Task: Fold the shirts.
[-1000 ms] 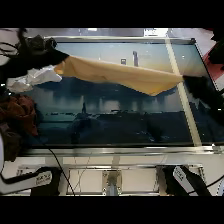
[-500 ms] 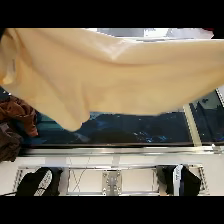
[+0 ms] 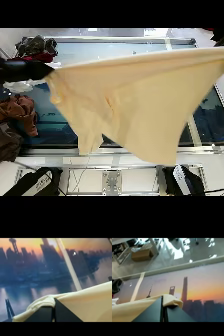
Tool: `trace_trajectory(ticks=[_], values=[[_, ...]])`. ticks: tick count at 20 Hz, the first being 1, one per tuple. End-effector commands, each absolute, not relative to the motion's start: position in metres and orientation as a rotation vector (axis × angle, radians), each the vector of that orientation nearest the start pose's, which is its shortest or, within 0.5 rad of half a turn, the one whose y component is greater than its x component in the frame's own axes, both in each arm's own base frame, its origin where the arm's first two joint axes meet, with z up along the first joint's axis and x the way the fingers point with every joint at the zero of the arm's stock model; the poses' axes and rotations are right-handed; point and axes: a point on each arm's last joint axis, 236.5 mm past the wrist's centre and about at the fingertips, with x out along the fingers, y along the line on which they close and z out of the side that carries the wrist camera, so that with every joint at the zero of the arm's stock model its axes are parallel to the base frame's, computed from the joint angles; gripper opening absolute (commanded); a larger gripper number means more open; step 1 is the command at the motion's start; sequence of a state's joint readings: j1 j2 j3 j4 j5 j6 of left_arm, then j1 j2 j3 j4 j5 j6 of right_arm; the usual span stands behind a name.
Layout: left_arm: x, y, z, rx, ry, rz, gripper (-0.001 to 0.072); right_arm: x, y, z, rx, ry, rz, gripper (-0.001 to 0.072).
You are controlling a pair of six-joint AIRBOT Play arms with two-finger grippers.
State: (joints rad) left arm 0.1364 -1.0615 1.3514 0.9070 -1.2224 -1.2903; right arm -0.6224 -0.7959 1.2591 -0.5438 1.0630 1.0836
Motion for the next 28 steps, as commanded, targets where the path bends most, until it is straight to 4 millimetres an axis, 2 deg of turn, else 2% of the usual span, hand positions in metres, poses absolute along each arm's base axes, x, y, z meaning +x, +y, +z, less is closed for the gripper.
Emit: trace_trajectory(ticks=[1, 2, 3, 4, 5, 6, 7, 8, 9, 10, 11, 13, 15, 16, 17, 18, 19, 20, 21, 23, 24, 25, 26, 28], values=[[0.435, -0.070, 0.080, -0.353, 0.986, -0.353, 0.0016, 0.436, -0.030, 0.208, 0.416, 0.445, 0.167, 0.0024], [0.462, -0.062, 0.061, -0.372, 0.947, -0.298, 0.0017, 0.460, -0.025, 0.179, 0.412, 0.465, 0.135, 0.0024], [0.497, -0.056, 0.052, -0.436, 0.856, -0.240, 0.0017, 0.487, -0.023, 0.153, 0.415, 0.455, 0.082, 0.0024], [0.528, -0.049, 0.054, -0.529, 0.744, -0.186, 0.0038, 0.513, -0.023, 0.139, 0.417, 0.411, 0.025, 0.0024], [0.553, -0.042, 0.063, -0.571, 0.640, -0.156, 0.0216, 0.535, -0.025, 0.133, 0.435, 0.337, -0.036, 0.0026], [0.572, -0.037, 0.077, -0.581, 0.549, -0.147, 0.0516, 0.551, -0.027, 0.132, 0.441, 0.257, -0.095, 0.0027], [0.585, -0.035, 0.093, -0.576, 0.487, -0.158, 0.0618, 0.561, -0.026, 0.132, 0.427, 0.197, -0.133, 0.0028], [0.593, -0.037, 0.113, -0.538, 0.438, -0.190, 0.0619, 0.567, -0.028, 0.135, 0.410, 0.135, -0.173, 0.0046], [0.599, -0.037, 0.132, -0.489, 0.397, -0.210, 0.0618, 0.569, -0.029, 0.136, 0.400, 0.105, -0.192, 0.0161], [0.602, -0.039, 0.152, -0.448, 0.356, -0.232, 0.0618, 0.570, -0.031, 0.135, 0.403, 0.099, -0.201, 0.0373], [0.605, -0.040, 0.171, -0.435, 0.325, -0.250, 0.0617, 0.569, -0.035, 0.133, 0.405, 0.106, -0.205, 0.0457], [0.604, -0.050, 0.194, -0.424, 0.304, -0.301, 0.0616, 0.567, -0.043, 0.127, 0.426, 0.148, -0.198, 0.0457], [0.591, -0.073, 0.197, -0.414, 0.355, -0.402, 0.0605, 0.560, -0.055, 0.131, 0.438, 0.174, -0.193, 0.0455], [0.585, -0.079, 0.196, -0.407, 0.376, -0.432, 0.0601, 0.553, -0.066, 0.141, 0.447, 0.177, -0.193, 0.0454], [0.580, -0.078, 0.195, -0.387, 0.393, -0.447, 0.0534, 0.543, -0.078, 0.154, 0.436, 0.185, -0.187, 0.0448], [0.574, -0.072, 0.200, -0.367, 0.397, -0.449, 0.0477, 0.529, -0.091, 0.165, 0.421, 0.205, -0.178, 0.0447], [0.565, -0.063, 0.209, -0.353, 0.397, -0.453, 0.0478, 0.511, -0.104, 0.173, 0.402, 0.242, -0.173, 0.0447], [0.555, -0.054, 0.219, -0.343, 0.397, -0.460, 0.0478, 0.488, -0.116, 0.175, 0.425, 0.306, -0.166, 0.0446], [0.541, -0.044, 0.229, -0.331, 0.403, -0.470, 0.0478, 0.463, -0.124, 0.165, 0.449, 0.406, -0.159, 0.0447], [0.510, -0.032, 0.235, -0.301, 0.460, -0.505, 0.0478, 0.397, -0.135, 0.113, 0.503, 0.705, -0.186, 0.0447], [0.496, -0.029, 0.230, -0.303, 0.504, -0.524, 0.0477, 0.357, -0.136, 0.077, 0.561, 0.869, -0.216, 0.0448], [0.479, -0.031, 0.218, -0.335, 0.583, -0.560, 0.0478, 0.327, -0.132, 0.048, 0.629, 0.973, -0.228, 0.0447], [0.465, -0.035, 0.202, -0.366, 0.661, -0.590, 0.0477, 0.302, -0.124, 0.019, 0.728, 1.046, -0.234, 0.0448], [0.448, -0.043, 0.172, -0.433, 0.772, -0.624, 0.0478, 0.276, -0.105, -0.018, 0.926, 1.095, -0.234, 0.0448]])
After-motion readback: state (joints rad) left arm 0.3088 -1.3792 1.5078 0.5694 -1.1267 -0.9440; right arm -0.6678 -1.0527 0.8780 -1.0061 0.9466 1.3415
